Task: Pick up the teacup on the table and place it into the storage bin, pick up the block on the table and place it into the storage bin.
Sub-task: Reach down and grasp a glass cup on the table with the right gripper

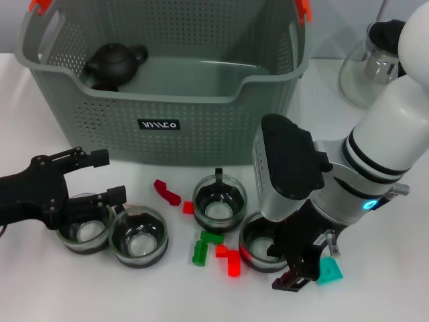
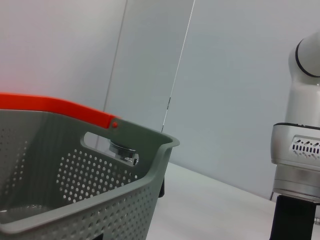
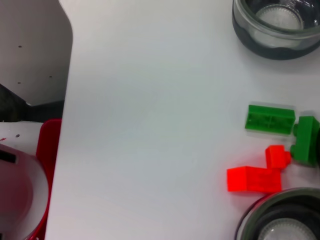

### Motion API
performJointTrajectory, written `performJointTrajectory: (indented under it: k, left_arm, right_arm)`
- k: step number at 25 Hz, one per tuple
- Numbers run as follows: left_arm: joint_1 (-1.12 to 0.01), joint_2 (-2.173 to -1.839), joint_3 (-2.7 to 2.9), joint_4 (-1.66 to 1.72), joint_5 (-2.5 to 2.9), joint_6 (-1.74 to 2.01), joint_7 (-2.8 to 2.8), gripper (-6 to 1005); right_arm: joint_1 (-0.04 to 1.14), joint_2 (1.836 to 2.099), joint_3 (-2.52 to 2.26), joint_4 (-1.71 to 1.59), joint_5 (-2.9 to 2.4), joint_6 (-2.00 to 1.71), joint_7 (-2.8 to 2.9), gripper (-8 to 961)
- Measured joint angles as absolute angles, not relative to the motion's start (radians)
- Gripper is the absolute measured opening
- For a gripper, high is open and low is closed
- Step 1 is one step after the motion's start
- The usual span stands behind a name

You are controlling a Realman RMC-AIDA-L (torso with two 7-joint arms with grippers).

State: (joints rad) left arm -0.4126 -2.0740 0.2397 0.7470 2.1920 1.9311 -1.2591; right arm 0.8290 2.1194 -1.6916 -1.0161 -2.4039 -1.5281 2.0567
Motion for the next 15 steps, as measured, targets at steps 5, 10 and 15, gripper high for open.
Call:
performJointTrajectory:
  k: [5,10,15]
  left_arm:
    - [-0.413,-2.074,0.238,0.745,2.192,1.931,-1.259,842]
    - [-0.413,-2.074,0.238,0.744,2.192,1.931,-1.259,841]
    - [-0.416,-2.074,0.24,0.732,2.193,1.915,-1.259,842]
  right_arm:
    - [0.828,2.12,-1.698,-1.016,-2.419,-1.508,2.069,624]
    - [0.828,2.12,-1.712,-1.014,-2.429,-1.498,2.08,543]
    - [0.828,2.12,-1.709,-1.029,-2.42,-1.5,2.083,448]
